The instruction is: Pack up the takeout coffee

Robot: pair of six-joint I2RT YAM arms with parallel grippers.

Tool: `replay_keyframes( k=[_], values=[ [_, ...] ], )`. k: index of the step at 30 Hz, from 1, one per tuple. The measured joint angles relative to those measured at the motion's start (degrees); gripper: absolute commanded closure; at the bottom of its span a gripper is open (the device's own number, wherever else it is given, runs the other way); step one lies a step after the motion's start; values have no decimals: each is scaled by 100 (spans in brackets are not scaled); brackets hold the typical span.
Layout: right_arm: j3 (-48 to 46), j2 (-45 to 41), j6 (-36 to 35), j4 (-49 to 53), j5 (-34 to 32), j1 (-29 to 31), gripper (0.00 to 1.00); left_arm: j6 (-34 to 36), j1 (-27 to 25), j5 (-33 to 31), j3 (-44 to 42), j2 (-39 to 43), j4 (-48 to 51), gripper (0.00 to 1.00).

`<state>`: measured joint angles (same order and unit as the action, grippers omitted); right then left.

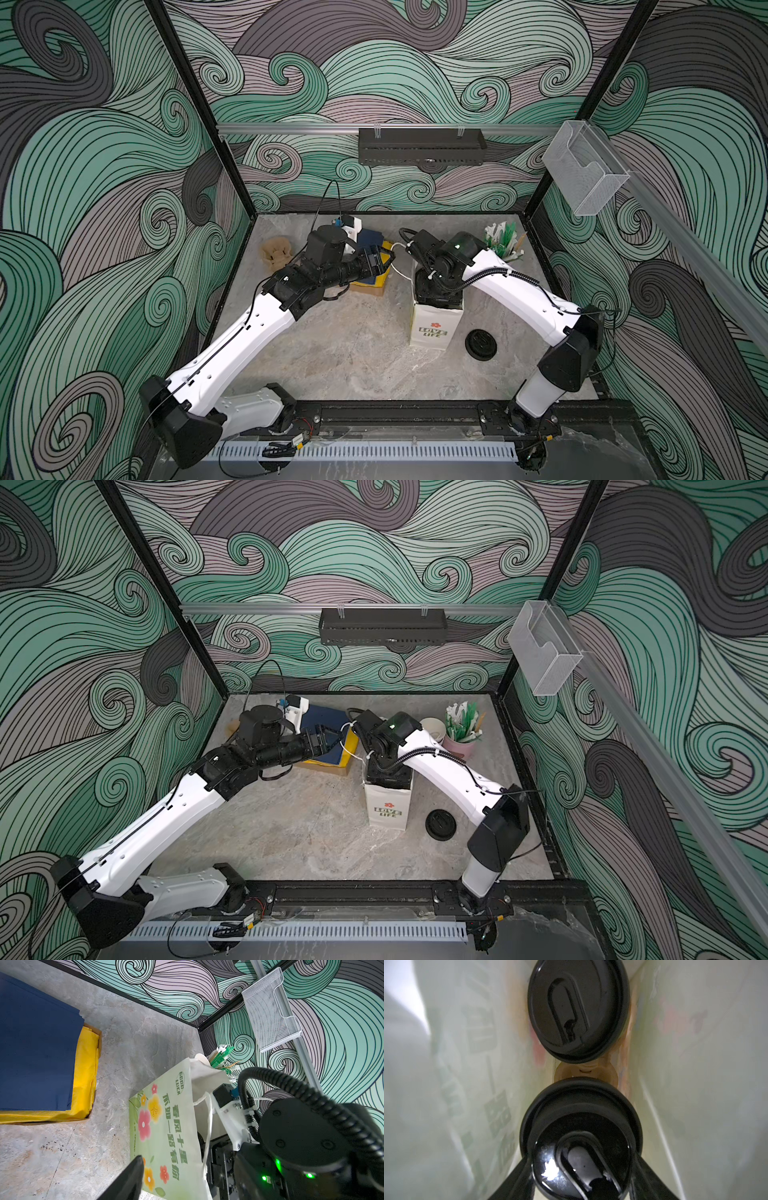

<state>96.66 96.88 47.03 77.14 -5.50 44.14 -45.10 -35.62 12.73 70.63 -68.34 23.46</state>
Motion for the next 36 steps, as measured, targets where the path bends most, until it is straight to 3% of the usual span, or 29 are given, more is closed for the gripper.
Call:
replay_keyframes(
  k=[27,36],
  values=[
    [-481,22,-9,-396,173,-201,38,-175,24,363,-221,-133,-428,96],
    [-638,87,-52,-505,236,-245,38,-197,24,431,-223,-131,-546,100]
  ],
)
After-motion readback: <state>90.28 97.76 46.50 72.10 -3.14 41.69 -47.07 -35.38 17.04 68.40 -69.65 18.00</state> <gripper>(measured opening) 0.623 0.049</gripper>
